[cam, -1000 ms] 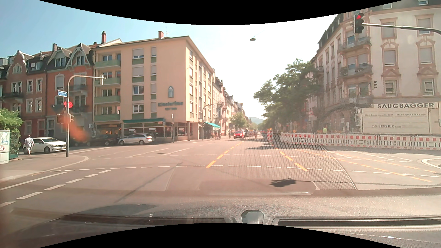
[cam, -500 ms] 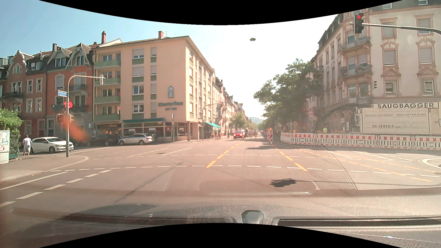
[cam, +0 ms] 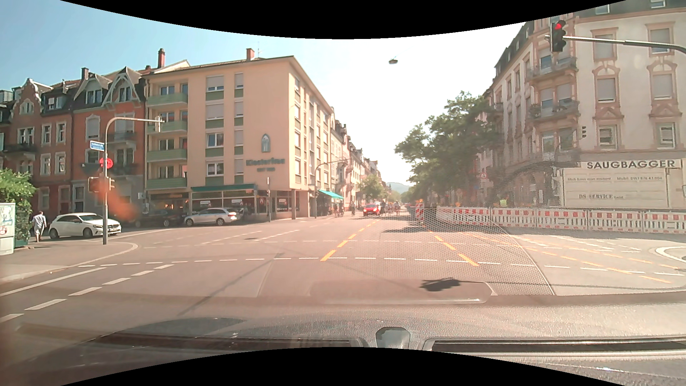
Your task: Follow the waypoints while adhering to traffic rules and regulations
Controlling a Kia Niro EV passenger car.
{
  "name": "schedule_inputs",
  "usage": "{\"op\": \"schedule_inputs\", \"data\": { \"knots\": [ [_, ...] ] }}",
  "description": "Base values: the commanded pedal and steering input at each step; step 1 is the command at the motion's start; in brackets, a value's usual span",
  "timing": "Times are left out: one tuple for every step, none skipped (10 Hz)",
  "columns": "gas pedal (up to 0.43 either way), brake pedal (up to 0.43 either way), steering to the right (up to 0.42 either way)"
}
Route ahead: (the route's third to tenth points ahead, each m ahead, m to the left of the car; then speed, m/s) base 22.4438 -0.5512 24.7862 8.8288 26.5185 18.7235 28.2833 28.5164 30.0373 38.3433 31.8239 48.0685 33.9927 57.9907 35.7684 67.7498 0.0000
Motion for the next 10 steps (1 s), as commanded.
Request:
{"op": "schedule_inputs", "data": {
  "knots": [
    [0.000, 0.244, 0.017],
    [0.000, 0.238, 0.017],
    [0.000, 0.238, 0.017],
    [0.000, 0.238, 0.017],
    [0.000, 0.244, 0.017],
    [0.000, 0.238, 0.017],
    [0.000, 0.238, 0.017],
    [0.000, 0.238, 0.017],
    [0.000, 0.244, 0.017],
    [0.000, 0.244, 0.017]
  ]
}}
